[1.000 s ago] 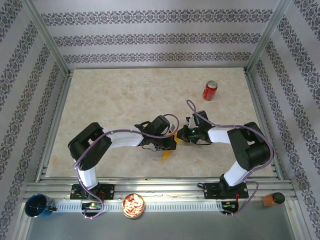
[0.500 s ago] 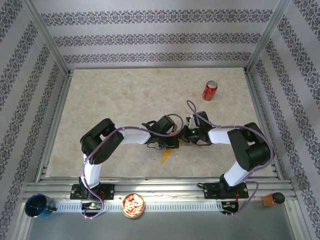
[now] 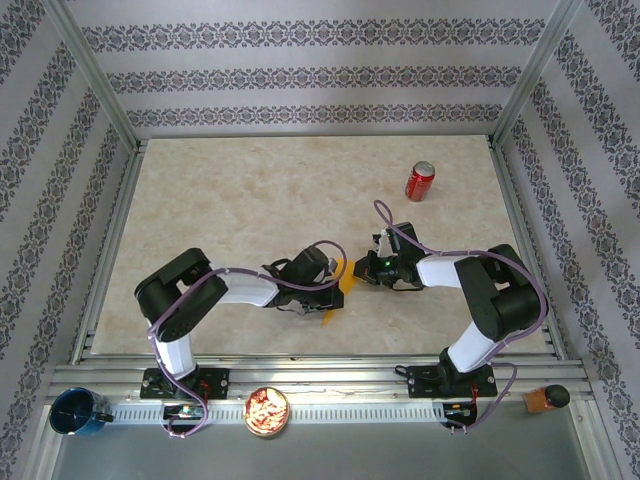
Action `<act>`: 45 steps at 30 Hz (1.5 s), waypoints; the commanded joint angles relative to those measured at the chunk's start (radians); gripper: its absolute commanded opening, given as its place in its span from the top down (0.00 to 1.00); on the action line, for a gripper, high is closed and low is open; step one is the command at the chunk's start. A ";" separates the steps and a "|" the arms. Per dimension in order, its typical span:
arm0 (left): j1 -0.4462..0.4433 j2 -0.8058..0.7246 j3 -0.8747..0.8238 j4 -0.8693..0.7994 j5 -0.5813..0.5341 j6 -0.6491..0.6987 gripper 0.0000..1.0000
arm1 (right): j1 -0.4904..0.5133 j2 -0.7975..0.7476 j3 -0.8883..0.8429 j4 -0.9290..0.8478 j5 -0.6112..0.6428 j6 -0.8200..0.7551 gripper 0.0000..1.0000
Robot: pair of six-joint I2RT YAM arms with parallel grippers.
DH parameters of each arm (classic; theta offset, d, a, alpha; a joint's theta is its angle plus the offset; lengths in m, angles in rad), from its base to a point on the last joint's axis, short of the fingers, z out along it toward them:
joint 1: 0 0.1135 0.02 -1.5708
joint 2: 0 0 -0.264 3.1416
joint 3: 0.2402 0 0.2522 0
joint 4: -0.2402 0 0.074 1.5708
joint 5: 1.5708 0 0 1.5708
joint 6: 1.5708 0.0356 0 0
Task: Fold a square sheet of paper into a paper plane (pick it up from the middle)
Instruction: Fold the wing for the fifth time at the center of the table.
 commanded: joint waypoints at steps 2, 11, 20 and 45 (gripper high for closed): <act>-0.024 -0.054 -0.078 -0.052 0.025 -0.039 1.00 | -0.008 0.062 -0.036 -0.104 0.104 -0.022 1.00; -0.065 -0.104 -0.224 0.005 0.026 -0.101 1.00 | -0.009 0.061 -0.037 -0.100 0.105 -0.017 1.00; -0.107 -0.187 -0.297 -0.071 -0.001 -0.095 1.00 | -0.009 0.051 -0.045 -0.098 0.104 -0.014 1.00; 0.177 -0.118 0.106 -0.366 -0.026 0.192 0.83 | -0.081 -0.330 -0.090 -0.162 0.036 0.002 0.86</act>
